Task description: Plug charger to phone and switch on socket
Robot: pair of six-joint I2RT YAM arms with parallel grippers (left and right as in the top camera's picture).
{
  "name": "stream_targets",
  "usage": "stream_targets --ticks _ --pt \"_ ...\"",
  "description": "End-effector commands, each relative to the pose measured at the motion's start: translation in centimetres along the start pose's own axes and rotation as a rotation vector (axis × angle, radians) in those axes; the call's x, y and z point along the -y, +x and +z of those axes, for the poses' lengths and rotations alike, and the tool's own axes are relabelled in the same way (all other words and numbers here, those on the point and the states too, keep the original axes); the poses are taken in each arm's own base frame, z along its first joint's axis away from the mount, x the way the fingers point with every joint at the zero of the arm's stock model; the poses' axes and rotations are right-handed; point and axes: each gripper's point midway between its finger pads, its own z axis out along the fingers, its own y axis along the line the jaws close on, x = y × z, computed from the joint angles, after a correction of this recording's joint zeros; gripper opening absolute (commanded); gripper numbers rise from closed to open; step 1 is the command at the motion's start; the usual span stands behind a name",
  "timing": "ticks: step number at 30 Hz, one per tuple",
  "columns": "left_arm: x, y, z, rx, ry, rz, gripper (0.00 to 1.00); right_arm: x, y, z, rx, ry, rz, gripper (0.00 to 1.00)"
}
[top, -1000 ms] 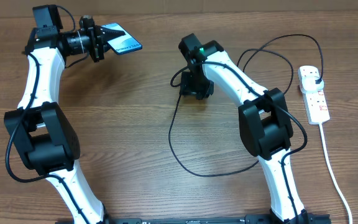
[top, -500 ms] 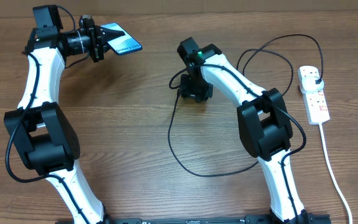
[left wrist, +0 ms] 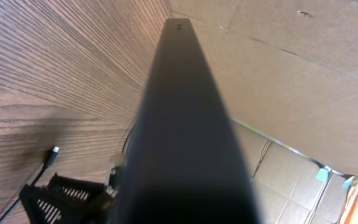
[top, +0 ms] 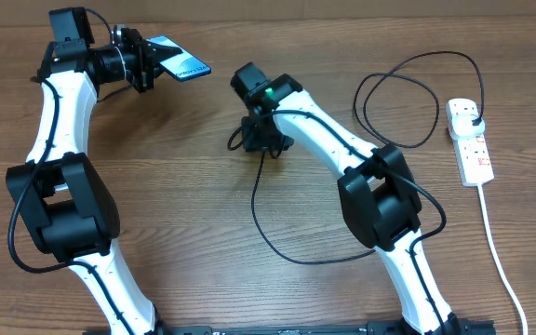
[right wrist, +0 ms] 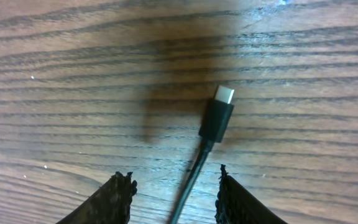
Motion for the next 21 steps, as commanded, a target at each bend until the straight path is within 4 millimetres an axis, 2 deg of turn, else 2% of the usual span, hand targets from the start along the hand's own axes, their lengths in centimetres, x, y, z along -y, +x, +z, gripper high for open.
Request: stream_targets --ticks 1,11,16,18,21 --pt "0.9 0.5 0.1 -0.008 0.011 0.037 0.04 1.8 -0.8 0.1 0.051 0.065 0.130 0.43" --pt "0.9 0.5 0.1 -0.008 0.010 0.037 0.04 1.6 -0.9 0.8 0.053 0.045 0.143 0.36" --pt "0.9 0.5 0.1 -0.008 0.010 0.043 0.04 1.5 -0.3 2.0 0.022 -0.001 0.158 0.33" --pt "0.9 0.5 0.1 -0.009 0.009 0.041 0.04 1.7 -0.1 2.4 0.005 -0.014 0.165 0.30" --pt "0.9 0.5 0.1 -0.009 0.009 0.041 0.04 2.1 -0.1 2.5 -0.004 -0.016 0.175 0.20"
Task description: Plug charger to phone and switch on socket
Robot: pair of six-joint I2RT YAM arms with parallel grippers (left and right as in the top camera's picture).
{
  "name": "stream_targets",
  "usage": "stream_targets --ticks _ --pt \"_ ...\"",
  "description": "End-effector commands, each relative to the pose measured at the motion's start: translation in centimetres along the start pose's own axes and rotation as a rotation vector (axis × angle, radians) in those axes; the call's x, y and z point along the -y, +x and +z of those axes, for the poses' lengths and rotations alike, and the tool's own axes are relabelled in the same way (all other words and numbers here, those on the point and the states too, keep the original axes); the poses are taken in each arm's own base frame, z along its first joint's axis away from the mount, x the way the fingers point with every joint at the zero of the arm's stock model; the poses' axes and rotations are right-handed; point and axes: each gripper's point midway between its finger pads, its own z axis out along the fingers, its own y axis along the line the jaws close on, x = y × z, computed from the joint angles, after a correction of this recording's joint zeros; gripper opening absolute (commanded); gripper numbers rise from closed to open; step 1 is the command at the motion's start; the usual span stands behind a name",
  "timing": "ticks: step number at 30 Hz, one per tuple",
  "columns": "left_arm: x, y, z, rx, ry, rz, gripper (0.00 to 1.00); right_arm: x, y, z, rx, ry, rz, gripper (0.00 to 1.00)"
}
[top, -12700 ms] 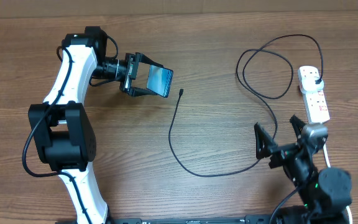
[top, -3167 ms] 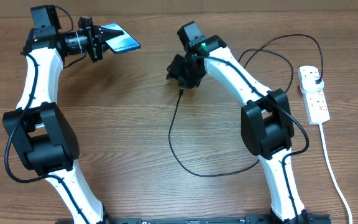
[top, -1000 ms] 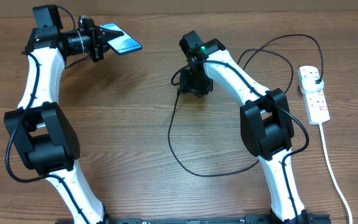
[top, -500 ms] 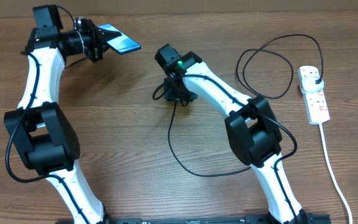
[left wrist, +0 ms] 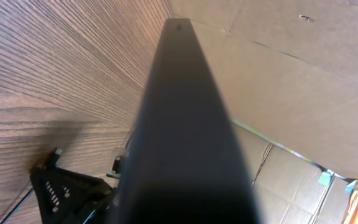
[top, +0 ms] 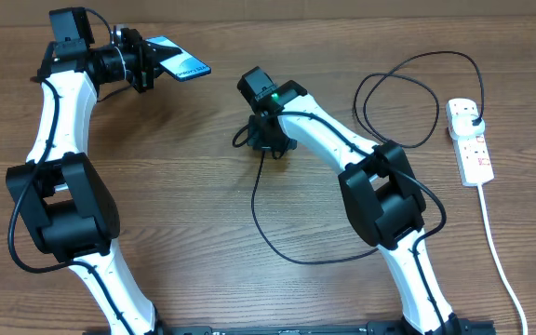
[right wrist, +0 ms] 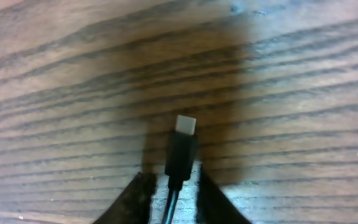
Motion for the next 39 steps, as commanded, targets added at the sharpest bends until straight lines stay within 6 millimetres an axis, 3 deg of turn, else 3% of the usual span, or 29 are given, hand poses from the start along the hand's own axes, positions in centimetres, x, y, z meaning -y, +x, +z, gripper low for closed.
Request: stream_targets --ticks 1,11,16,17,18,22,23,24,29,33,39 --pt "1.0 0.8 0.1 -0.021 0.016 0.041 0.04 0.9 0.5 0.5 -0.039 -0.009 0.024 0.17" --pt "0.9 0.8 0.1 -0.022 0.012 0.035 0.04 1.5 0.1 0.4 -0.044 -0.008 -0.005 0.04" --pt "0.7 0.9 0.1 -0.026 0.007 0.051 0.04 2.2 -1.7 -1.8 -0.023 -0.020 -0.152 0.04" --pt "0.7 0.9 0.1 -0.026 0.007 0.057 0.04 2.4 -2.3 -2.8 -0.010 -0.026 -0.194 0.04" --pt "0.7 0.9 0.1 -0.027 0.007 0.066 0.04 2.5 -3.4 -5.1 0.008 -0.053 -0.282 0.04" --pt "0.7 0.9 0.1 -0.028 0.007 0.070 0.04 1.7 -4.4 -11.3 0.029 -0.178 -0.444 0.04" --pt "0.7 1.0 0.1 -0.030 0.008 0.070 0.04 1.8 -4.7 -13.3 0.043 -0.202 -0.460 0.04" --pt "0.7 1.1 0.2 -0.032 0.007 0.071 0.04 2.1 -5.2 -16.9 0.075 -0.231 -0.449 0.04" --pt "0.4 1.8 0.7 -0.051 -0.008 0.051 0.04 1.4 -4.6 -24.3 0.121 -0.378 -0.435 0.04" --pt "-0.2 2.6 1.1 -0.078 -0.027 0.057 0.04 1.2 -3.4 -25.7 0.087 -0.422 -0.398 0.04" --pt "-0.2 4.2 1.9 -0.136 -0.023 0.163 0.04 -2.2 0.3 -26.5 -0.072 -0.669 -0.416 0.04"
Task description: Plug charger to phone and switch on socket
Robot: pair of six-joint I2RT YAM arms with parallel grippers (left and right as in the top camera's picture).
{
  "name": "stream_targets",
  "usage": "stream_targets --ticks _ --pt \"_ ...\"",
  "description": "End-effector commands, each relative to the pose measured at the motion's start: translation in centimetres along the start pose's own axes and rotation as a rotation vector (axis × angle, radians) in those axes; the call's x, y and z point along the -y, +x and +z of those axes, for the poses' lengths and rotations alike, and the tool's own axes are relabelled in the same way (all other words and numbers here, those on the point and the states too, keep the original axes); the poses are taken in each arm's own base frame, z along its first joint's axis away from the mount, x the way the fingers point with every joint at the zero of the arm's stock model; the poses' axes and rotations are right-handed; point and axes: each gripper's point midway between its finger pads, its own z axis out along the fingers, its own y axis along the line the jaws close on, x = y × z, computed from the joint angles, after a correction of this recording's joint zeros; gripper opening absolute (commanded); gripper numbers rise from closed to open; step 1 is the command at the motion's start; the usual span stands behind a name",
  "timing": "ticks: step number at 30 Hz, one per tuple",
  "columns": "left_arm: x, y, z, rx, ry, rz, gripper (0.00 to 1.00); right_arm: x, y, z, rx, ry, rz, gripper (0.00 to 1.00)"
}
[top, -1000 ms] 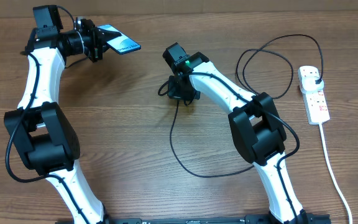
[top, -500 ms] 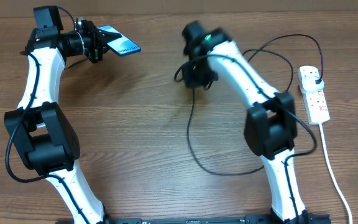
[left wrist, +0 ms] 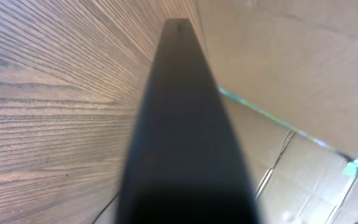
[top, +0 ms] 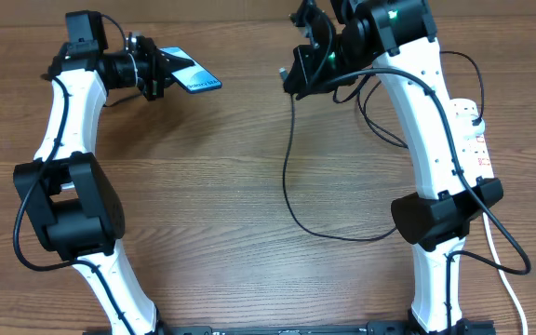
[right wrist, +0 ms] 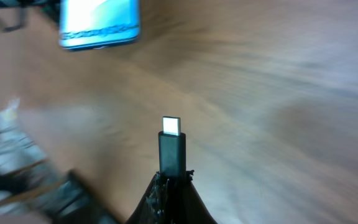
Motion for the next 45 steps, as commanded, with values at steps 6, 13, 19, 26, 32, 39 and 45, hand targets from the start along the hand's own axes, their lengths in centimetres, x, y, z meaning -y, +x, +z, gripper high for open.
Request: stream_targets --ticks 6,13,19,26,32,39,45 --pt "2.4 3.2 0.7 -0.136 0.094 0.187 0.04 -4.5 3.0 4.5 -0.167 -0.214 -0.009 0.04" --pt "2.5 3.3 0.6 -0.140 0.104 0.236 0.04 -5.9 3.6 6.8 -0.206 -0.346 0.000 0.04" --pt "2.5 3.4 0.6 -0.134 0.122 0.438 0.04 -5.7 4.3 8.6 -0.241 -0.411 0.030 0.04" --pt "2.2 3.8 0.7 -0.143 0.118 0.474 0.04 -6.6 4.5 9.9 -0.239 -0.420 -0.008 0.04" --pt "1.8 4.1 0.7 -0.158 0.105 0.433 0.04 -6.7 4.0 10.1 -0.223 -0.419 -0.006 0.04" --pt "2.6 5.6 0.4 -0.228 0.174 0.414 0.04 -7.4 3.8 10.6 -0.209 -0.412 -0.026 0.04" --pt "2.8 5.9 0.3 -0.245 0.193 0.413 0.04 -6.8 3.1 11.1 -0.189 -0.364 0.015 0.04"
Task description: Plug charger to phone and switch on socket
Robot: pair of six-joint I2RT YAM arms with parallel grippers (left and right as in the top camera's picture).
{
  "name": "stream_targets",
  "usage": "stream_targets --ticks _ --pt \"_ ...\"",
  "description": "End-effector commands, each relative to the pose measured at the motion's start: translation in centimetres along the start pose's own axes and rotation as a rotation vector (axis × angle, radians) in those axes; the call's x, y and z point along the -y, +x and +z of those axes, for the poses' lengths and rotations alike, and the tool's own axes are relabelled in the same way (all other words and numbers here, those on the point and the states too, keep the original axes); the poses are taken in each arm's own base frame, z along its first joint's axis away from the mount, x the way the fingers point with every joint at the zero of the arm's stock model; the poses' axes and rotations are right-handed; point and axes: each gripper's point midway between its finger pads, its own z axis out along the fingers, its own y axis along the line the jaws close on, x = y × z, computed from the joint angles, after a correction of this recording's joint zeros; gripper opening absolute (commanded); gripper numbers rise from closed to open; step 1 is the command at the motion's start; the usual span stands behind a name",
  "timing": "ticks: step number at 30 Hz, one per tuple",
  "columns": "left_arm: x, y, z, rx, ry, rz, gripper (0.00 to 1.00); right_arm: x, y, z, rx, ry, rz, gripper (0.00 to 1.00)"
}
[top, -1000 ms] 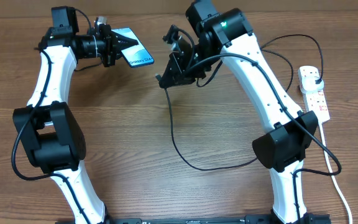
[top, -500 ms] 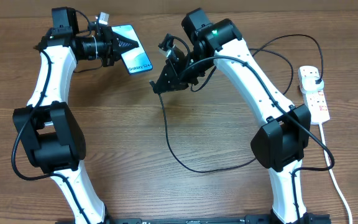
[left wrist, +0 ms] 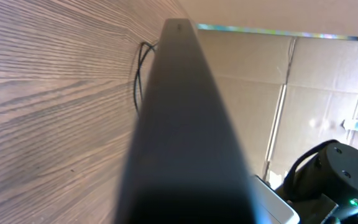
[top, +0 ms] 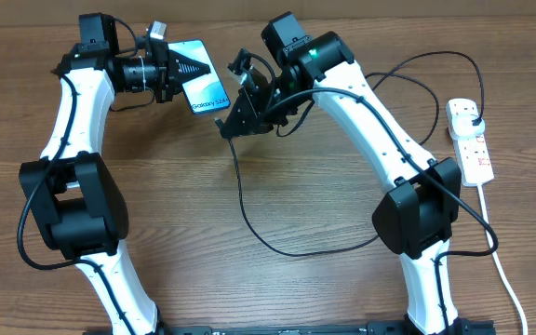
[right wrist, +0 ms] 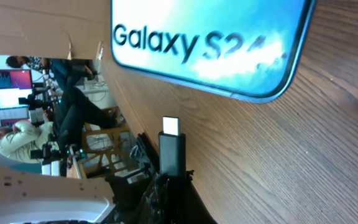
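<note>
My left gripper [top: 180, 71] is shut on a phone [top: 206, 90] held off the table at the back left, its lit "Galaxy S24" screen [right wrist: 210, 43] facing up. In the left wrist view only the phone's dark edge [left wrist: 179, 124] shows, hiding the fingers. My right gripper [top: 235, 123] is shut on the black charger plug [right wrist: 172, 149]. The plug's silver tip points at the phone's lower edge, a short gap away. The black cable [top: 240, 191] loops across the table to the white socket strip [top: 470, 140] at the right edge.
The wooden table [top: 156, 205] carries the cable's slack loops in the middle and at the back right. A white lead runs from the strip down the right side. Cardboard boxes [left wrist: 309, 93] stand beyond the table.
My right gripper has come down and to the left with the plug, from high at the back to just below the phone. The left gripper has turned the phone's screen upward and shifted it slightly right.
My right gripper was open over the plug lying on the table, then its fingers stood close on either side of it. Then it held the plug lifted high at the back, and now beside the phone. The left gripper held the phone throughout.
</note>
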Motion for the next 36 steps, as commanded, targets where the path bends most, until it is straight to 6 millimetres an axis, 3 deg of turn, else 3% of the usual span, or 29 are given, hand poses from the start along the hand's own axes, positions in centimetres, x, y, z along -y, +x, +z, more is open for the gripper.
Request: stream_targets --ticks 1,15,36 --pt "1.9 0.7 0.1 -0.038 0.070 0.047 0.04 0.2 -0.1 0.3 0.005 0.015 0.024 0.04" --pt "2.0 1.2 0.8 -0.055 0.064 0.044 0.04 0.9 -1.0 0.2 0.039 0.060 0.026 0.04" --pt "0.4 0.0 0.6 0.006 -0.027 -0.064 0.04 1.6 -1.0 -0.3 0.041 0.079 0.007 0.04"
